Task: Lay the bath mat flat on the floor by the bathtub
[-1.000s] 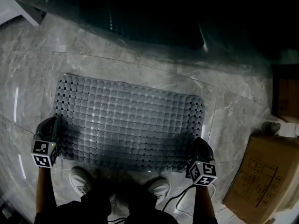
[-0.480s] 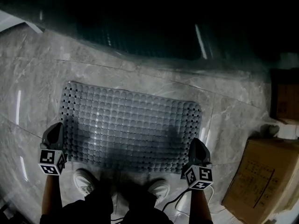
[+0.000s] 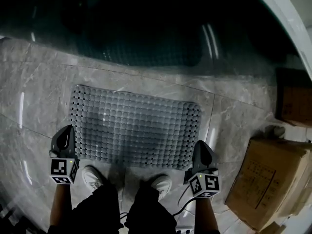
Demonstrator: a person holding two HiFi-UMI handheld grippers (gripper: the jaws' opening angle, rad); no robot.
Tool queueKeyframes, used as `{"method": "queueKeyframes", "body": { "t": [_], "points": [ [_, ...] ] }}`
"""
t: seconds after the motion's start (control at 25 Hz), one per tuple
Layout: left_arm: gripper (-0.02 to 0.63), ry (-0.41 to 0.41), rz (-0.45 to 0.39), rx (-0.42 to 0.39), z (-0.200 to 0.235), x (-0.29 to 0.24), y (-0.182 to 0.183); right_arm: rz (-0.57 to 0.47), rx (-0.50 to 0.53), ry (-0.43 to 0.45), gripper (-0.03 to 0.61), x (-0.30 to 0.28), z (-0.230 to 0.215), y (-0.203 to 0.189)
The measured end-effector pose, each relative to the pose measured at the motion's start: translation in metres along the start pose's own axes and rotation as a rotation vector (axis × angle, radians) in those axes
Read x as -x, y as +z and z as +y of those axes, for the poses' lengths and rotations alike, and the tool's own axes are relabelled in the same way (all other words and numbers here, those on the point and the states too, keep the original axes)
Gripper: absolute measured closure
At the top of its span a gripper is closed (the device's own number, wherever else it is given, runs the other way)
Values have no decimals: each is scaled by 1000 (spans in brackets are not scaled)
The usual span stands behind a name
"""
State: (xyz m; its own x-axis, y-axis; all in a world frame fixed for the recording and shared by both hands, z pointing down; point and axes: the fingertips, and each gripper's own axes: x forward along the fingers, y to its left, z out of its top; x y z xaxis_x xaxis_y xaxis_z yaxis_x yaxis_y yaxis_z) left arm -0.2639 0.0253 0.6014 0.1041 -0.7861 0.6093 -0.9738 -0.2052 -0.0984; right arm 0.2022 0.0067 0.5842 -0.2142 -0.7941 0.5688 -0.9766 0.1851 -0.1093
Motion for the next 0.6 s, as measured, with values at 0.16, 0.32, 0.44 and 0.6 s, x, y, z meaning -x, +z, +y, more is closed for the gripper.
{"method": "queueKeyframes", "body": {
  "t": [0.16, 0.32, 0.44, 0.6],
  "points": [
    [612, 9, -5, -3, -1, 11, 26, -3, -9, 16, 552, 12, 12, 25],
    [612, -6, -1, 5, -7, 20, 51, -4, -15, 33, 552, 25, 19, 52],
    [612, -43, -5, -19, -17, 27, 76, -10, -33, 40, 552, 36, 23, 77],
    [612, -65, -7, -41, -30, 43, 102, -10, -25, 54, 552, 53, 26, 104]
  ]
}}
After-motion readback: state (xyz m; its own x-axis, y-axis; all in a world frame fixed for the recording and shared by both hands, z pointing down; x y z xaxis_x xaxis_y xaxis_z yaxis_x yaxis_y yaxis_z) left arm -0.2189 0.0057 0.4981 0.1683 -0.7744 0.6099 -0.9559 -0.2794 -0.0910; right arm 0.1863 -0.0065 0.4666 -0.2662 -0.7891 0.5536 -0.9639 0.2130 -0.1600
